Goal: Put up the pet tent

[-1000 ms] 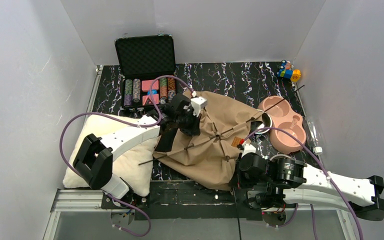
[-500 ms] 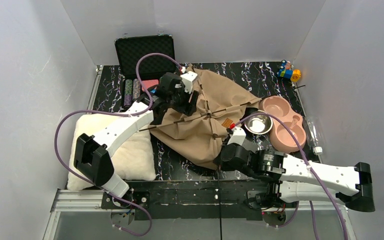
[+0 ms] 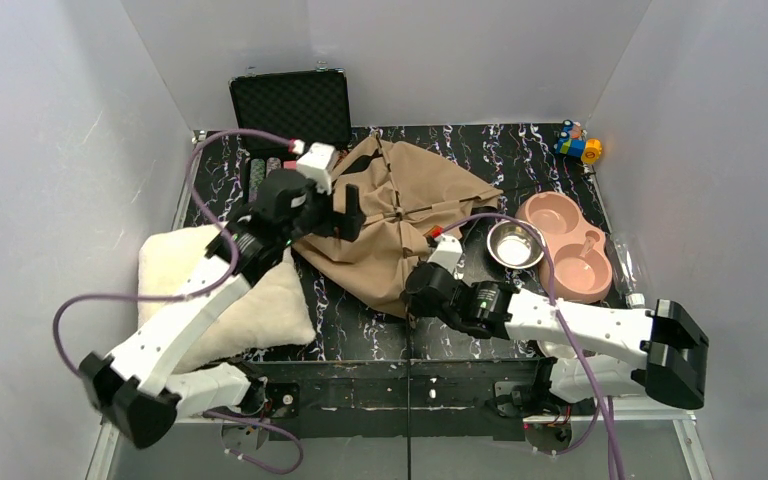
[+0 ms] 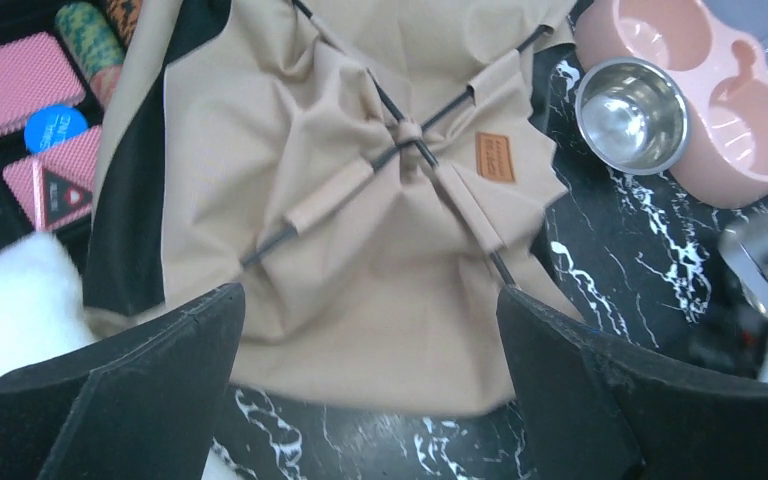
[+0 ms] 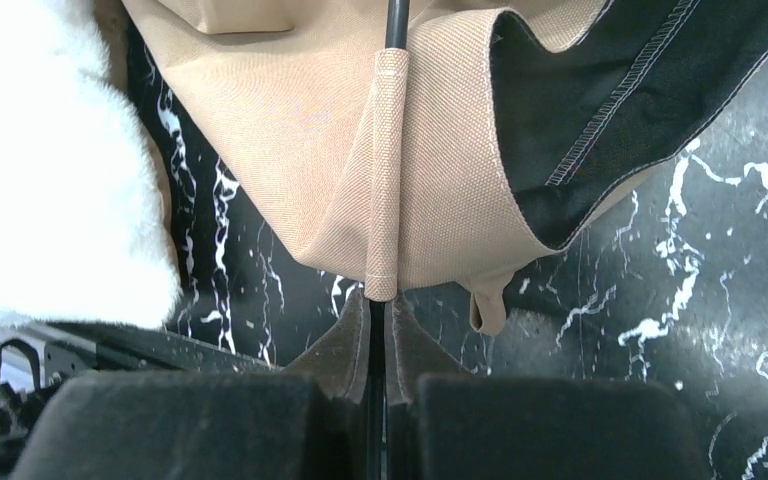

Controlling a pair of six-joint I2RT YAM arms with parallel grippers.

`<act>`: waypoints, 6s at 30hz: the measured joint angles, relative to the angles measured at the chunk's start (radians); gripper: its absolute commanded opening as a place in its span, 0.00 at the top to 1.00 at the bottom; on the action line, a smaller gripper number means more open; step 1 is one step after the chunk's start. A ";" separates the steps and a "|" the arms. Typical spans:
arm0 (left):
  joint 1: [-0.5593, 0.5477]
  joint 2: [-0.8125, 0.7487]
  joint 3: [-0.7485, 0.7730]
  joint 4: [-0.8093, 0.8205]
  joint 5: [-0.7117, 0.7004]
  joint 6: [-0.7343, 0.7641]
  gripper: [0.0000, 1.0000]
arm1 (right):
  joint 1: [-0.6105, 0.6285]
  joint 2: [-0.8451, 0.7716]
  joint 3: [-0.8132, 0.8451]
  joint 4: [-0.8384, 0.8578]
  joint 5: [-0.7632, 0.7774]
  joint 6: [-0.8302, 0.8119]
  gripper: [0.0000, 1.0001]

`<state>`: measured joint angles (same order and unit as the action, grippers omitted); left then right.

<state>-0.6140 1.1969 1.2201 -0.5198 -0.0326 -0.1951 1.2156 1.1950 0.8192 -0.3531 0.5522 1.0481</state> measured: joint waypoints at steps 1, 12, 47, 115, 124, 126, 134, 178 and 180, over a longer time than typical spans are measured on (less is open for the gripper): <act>0.000 -0.045 -0.032 0.003 -0.005 -0.014 0.02 | -0.016 0.014 0.000 0.018 -0.008 -0.008 0.99; 0.000 -0.243 -0.378 -0.005 0.055 -0.130 0.02 | -0.116 0.032 0.057 0.057 -0.140 -0.184 0.22; 0.000 -0.269 -0.499 0.093 0.163 -0.235 0.02 | 0.239 -0.154 -0.309 -0.112 -0.560 0.225 0.82; -0.325 0.002 -0.512 0.681 0.096 -0.826 1.00 | 0.189 -0.421 -0.260 -0.036 -0.515 0.076 0.51; -0.290 0.006 -0.483 0.680 0.096 -0.793 1.00 | 0.208 -0.434 -0.260 -0.031 -0.497 0.100 0.70; -0.287 0.006 -0.483 0.679 0.096 -0.790 1.00 | 0.208 -0.434 -0.260 -0.029 -0.485 0.101 0.75; -0.279 0.006 -0.467 0.670 0.096 -0.760 0.97 | 0.211 -0.437 -0.260 -0.007 -0.406 0.096 0.99; -0.323 0.069 -0.480 0.814 0.562 -0.647 1.00 | 0.218 -0.474 -0.132 -0.150 -0.223 0.026 0.75; -0.324 0.068 -0.483 0.845 0.548 -0.669 1.00 | 0.217 -0.488 -0.131 -0.149 -0.208 0.025 0.64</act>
<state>-0.9382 1.2652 0.7372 0.3256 0.5156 -0.8646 1.4326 0.7067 0.6884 -0.5018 0.3439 1.0729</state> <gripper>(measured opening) 0.054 0.204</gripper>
